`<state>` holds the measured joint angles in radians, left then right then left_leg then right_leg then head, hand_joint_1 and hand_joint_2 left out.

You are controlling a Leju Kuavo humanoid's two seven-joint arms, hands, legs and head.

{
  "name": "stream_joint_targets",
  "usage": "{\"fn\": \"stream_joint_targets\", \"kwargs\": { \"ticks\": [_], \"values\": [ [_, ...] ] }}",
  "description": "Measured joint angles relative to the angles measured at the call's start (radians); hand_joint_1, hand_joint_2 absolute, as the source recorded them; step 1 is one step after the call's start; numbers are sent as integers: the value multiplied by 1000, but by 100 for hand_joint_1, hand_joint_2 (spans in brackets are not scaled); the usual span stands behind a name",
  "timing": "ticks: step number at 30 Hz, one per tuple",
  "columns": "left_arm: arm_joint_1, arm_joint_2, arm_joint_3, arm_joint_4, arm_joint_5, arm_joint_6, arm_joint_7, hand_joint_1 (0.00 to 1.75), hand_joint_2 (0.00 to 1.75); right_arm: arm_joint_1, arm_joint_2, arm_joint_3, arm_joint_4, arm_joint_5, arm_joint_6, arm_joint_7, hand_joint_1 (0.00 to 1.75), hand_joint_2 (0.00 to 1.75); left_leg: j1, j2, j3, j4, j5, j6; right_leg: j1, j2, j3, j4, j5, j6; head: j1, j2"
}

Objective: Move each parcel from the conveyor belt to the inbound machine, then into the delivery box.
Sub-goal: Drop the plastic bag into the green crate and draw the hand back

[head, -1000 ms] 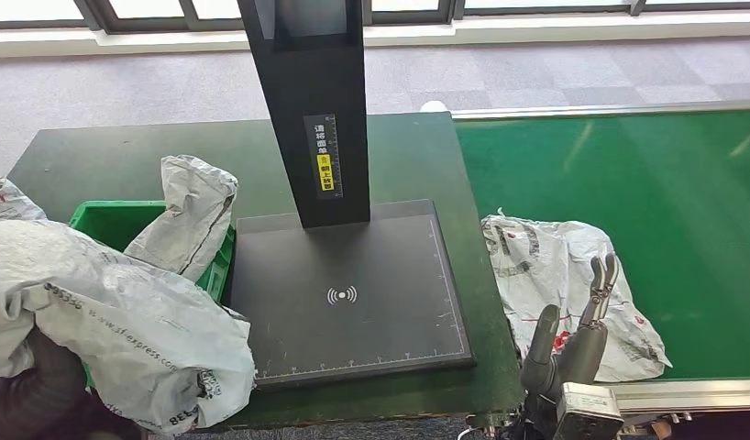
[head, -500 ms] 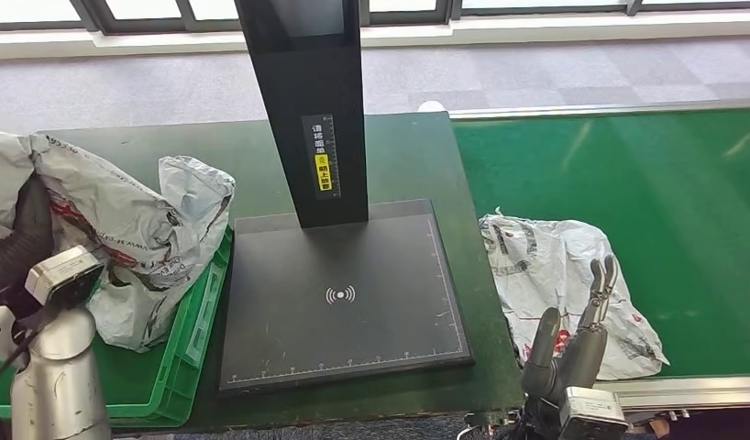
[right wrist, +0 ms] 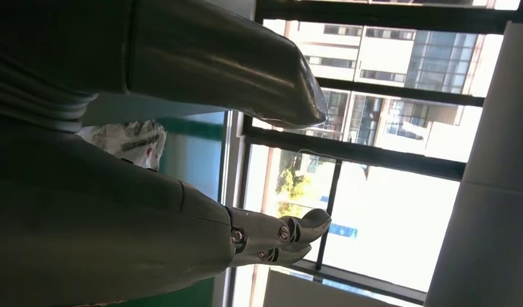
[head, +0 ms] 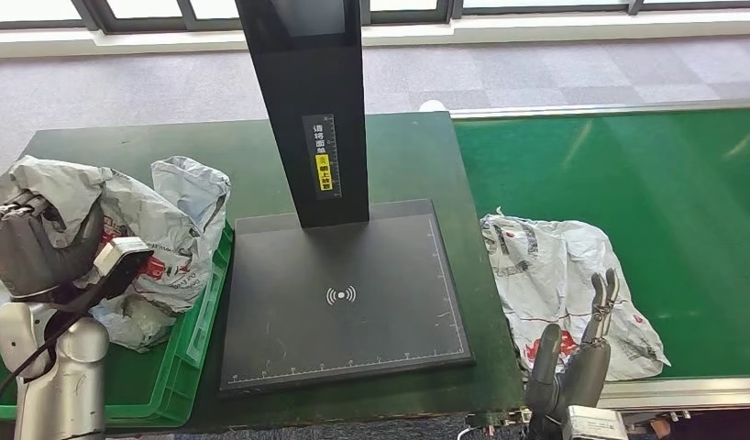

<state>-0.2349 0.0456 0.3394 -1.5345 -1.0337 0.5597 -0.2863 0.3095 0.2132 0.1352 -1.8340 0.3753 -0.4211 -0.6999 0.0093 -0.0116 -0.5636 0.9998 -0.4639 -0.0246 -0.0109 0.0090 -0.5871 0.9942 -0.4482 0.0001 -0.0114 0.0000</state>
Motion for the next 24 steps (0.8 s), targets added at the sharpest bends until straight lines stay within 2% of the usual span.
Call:
{"fn": "stream_joint_targets", "kwargs": {
  "ticks": [4,9,10,13,14,20,24],
  "values": [
    [-27,13,2,88,-93,-58,83,175,175,6,3,-12,-11,26,34,0,0,0,0,0,0,0,0,0,0,0,0,0,1,0,0,0],
    [-94,50,17,224,-252,-47,178,175,175,8,6,-31,-16,42,60,0,0,0,1,0,0,0,1,-1,1,0,0,0,1,-1,0,0],
    [-113,59,21,256,-269,-47,187,139,175,8,7,-32,-16,45,62,0,0,0,1,0,0,0,1,-1,1,0,0,0,1,-1,0,0],
    [-168,77,26,341,-302,-47,206,8,175,8,10,-32,-16,52,65,0,0,0,1,0,0,0,1,-1,1,0,0,0,2,-1,0,0],
    [-184,79,26,362,-309,-45,213,0,175,8,10,-32,-16,54,66,0,0,0,1,0,0,0,1,-1,1,0,0,1,2,-1,0,0],
    [-249,83,27,433,-317,-33,236,0,175,8,14,-32,-16,62,71,0,0,0,1,0,0,0,1,-1,1,0,0,0,2,-1,0,0],
    [-260,84,27,451,-316,-32,240,0,0,8,14,-32,-16,63,71,0,0,0,1,0,0,0,1,-1,1,0,0,0,1,-1,0,0]
  ]
}}
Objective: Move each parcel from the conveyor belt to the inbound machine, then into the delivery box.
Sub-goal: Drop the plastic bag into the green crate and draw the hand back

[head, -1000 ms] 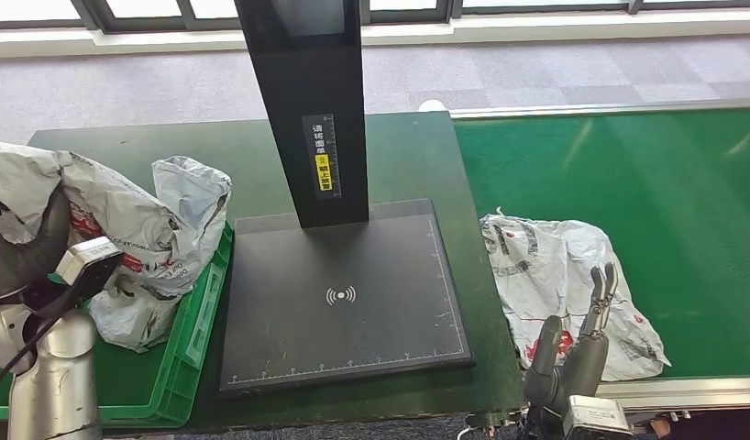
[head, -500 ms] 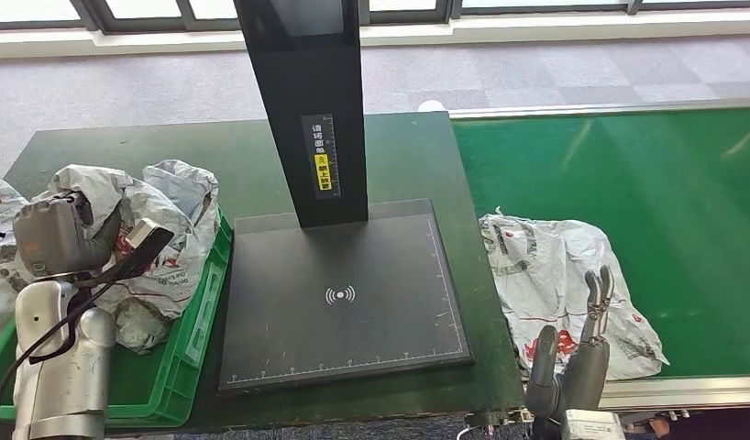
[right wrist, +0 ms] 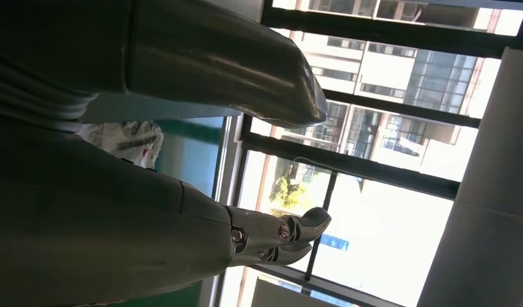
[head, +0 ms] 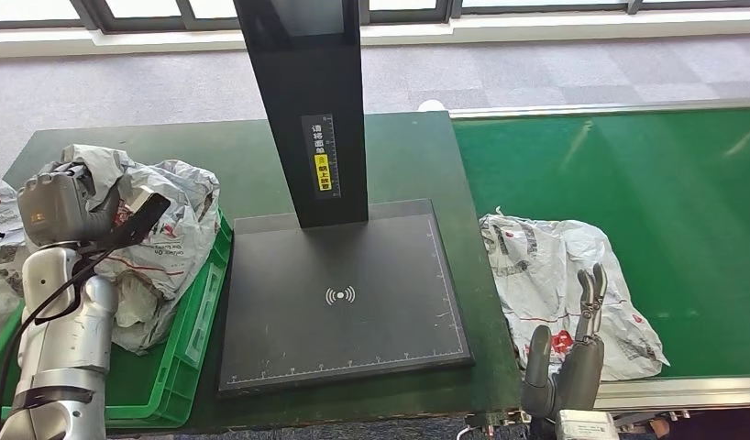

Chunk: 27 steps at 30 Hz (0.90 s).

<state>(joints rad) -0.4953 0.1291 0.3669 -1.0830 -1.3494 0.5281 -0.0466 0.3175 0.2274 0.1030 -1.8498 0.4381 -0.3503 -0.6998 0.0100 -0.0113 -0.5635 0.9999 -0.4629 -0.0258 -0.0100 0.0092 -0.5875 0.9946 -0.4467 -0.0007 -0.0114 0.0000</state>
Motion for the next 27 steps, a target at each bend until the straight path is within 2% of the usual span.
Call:
{"fn": "stream_joint_targets", "kwargs": {
  "ticks": [10,27],
  "values": [
    [2,19,18,22,125,39,-48,0,0,0,0,0,0,1,-10,0,0,0,0,0,0,0,0,0,0,0,0,0,0,0,0,0],
    [7,21,8,62,36,-59,27,0,0,0,1,-6,0,11,4,0,0,0,0,1,0,0,0,0,0,0,0,0,0,0,0,0]
  ]
}}
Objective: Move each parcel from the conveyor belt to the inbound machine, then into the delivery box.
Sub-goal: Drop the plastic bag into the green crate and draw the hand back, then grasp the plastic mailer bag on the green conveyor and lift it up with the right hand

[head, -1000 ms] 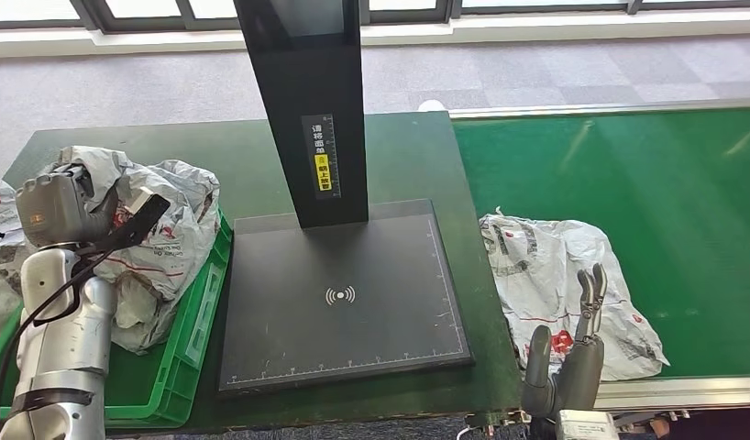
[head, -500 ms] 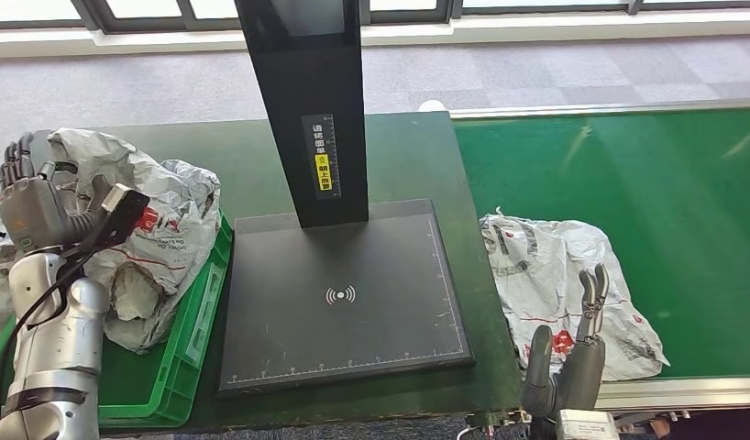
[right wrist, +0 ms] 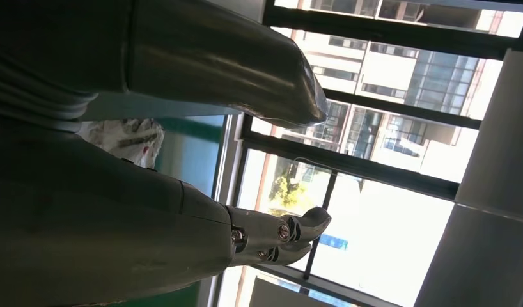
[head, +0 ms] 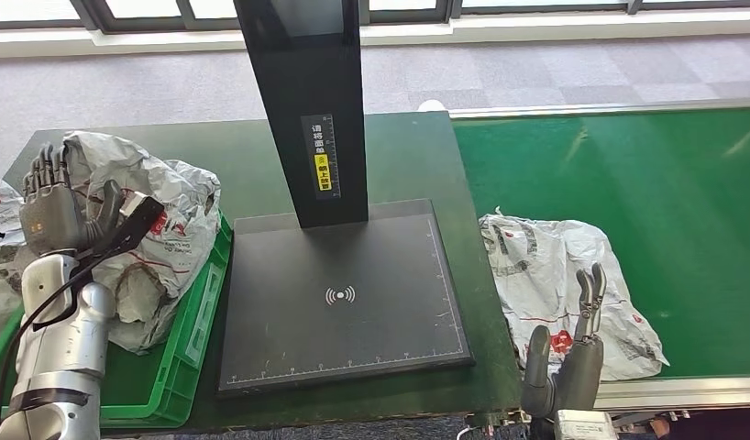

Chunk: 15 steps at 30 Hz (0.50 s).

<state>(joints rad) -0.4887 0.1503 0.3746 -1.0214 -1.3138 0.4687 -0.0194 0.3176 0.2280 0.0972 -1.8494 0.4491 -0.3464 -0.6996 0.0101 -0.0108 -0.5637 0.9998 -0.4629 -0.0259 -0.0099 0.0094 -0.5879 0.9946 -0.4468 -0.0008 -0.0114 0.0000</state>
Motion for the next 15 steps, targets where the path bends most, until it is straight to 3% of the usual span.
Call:
{"fn": "stream_joint_targets", "kwargs": {
  "ticks": [15],
  "values": [
    [65,-14,-7,-45,27,70,0,0,0,10,15,-21,0,22,1,0,0,0,0,1,0,0,0,0,0,2,0,0,0,0,0,0]
  ]
}}
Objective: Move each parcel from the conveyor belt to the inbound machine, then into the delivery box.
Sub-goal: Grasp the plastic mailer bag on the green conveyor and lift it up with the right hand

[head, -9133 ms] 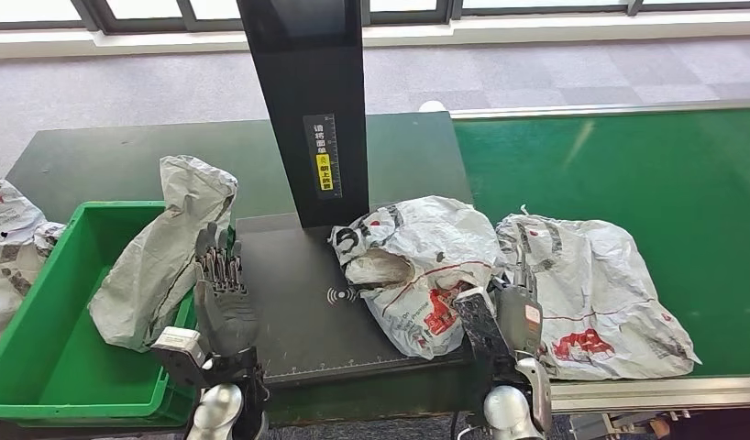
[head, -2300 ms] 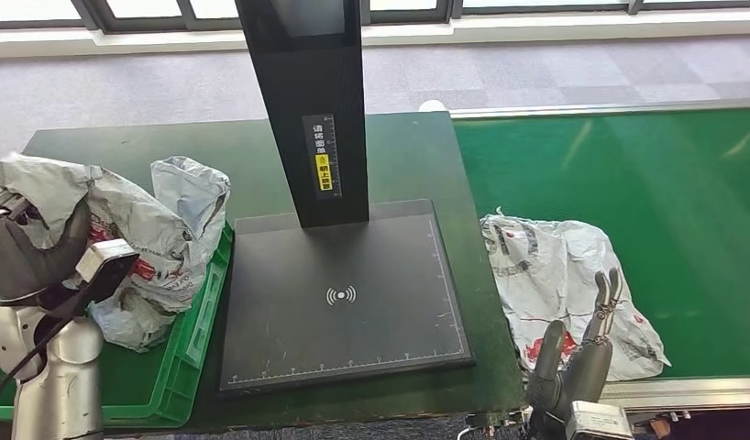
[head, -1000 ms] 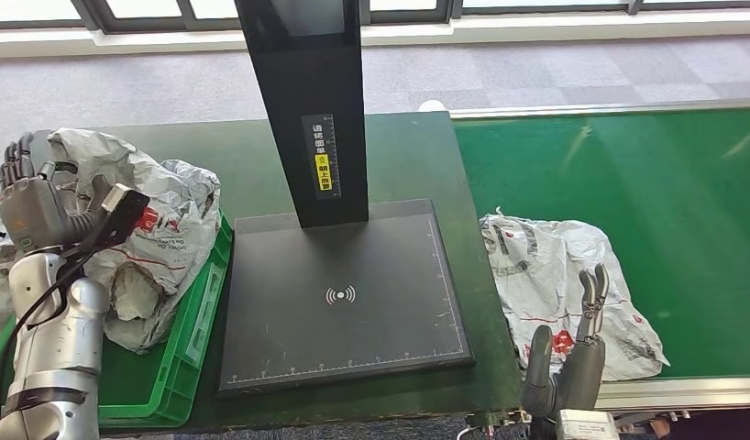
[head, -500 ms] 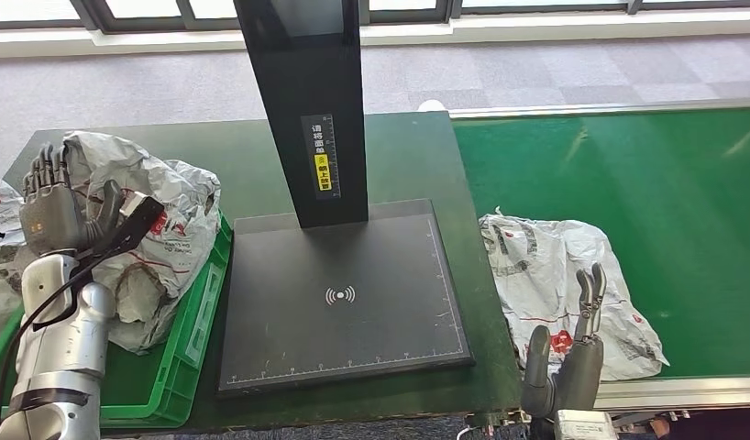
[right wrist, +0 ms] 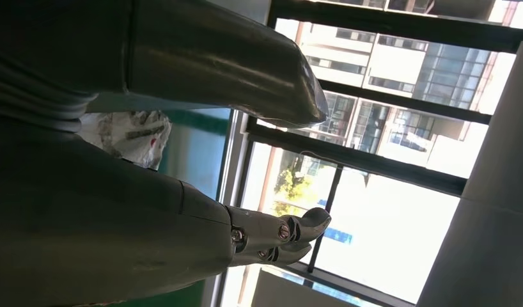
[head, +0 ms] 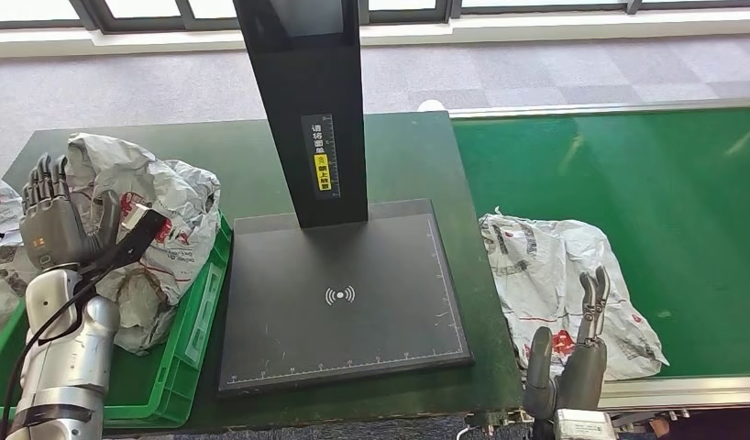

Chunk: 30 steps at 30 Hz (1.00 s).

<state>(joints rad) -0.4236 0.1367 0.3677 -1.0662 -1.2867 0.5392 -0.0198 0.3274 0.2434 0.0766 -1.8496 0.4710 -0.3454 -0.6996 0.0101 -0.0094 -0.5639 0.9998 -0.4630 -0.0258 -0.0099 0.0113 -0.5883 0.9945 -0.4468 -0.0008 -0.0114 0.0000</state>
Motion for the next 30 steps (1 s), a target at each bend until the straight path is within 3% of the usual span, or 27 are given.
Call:
{"fn": "stream_joint_targets", "kwargs": {
  "ticks": [3,5,10,14,20,27,30],
  "values": [
    [15,-5,0,-19,68,46,-47,0,0,0,4,-6,0,16,5,7,0,0,0,0,0,0,0,0,0,0,0,0,0,0,0,0],
    [45,-26,9,-65,181,109,-149,0,0,-2,13,-20,4,50,14,29,0,0,0,1,0,0,0,0,0,1,0,0,0,0,0,0],
    [134,-163,86,-239,446,160,-454,0,0,-26,38,-48,42,139,16,68,0,0,-1,0,0,0,-1,1,-1,0,1,-1,0,1,0,0],
    [166,-257,129,-339,687,160,-620,0,0,-41,42,-51,76,176,2,93,0,0,-1,0,-1,0,-1,2,-1,0,1,-1,0,1,0,0],
    [217,-312,106,-459,985,160,-657,0,0,-56,42,-52,116,209,-40,131,0,0,0,0,0,0,-1,2,0,-1,0,-1,-1,1,0,0],
    [305,-347,-72,-633,1205,108,-660,0,0,-79,42,-85,155,380,-126,220,0,0,0,-1,-1,0,-2,2,-1,-2,1,-1,-1,1,0,0],
    [326,-354,-134,-660,1274,12,-651,0,0,-91,42,-108,174,456,-148,288,0,131,-1,0,0,0,-2,3,-1,-2,1,-1,-1,1,0,0]
  ]
}}
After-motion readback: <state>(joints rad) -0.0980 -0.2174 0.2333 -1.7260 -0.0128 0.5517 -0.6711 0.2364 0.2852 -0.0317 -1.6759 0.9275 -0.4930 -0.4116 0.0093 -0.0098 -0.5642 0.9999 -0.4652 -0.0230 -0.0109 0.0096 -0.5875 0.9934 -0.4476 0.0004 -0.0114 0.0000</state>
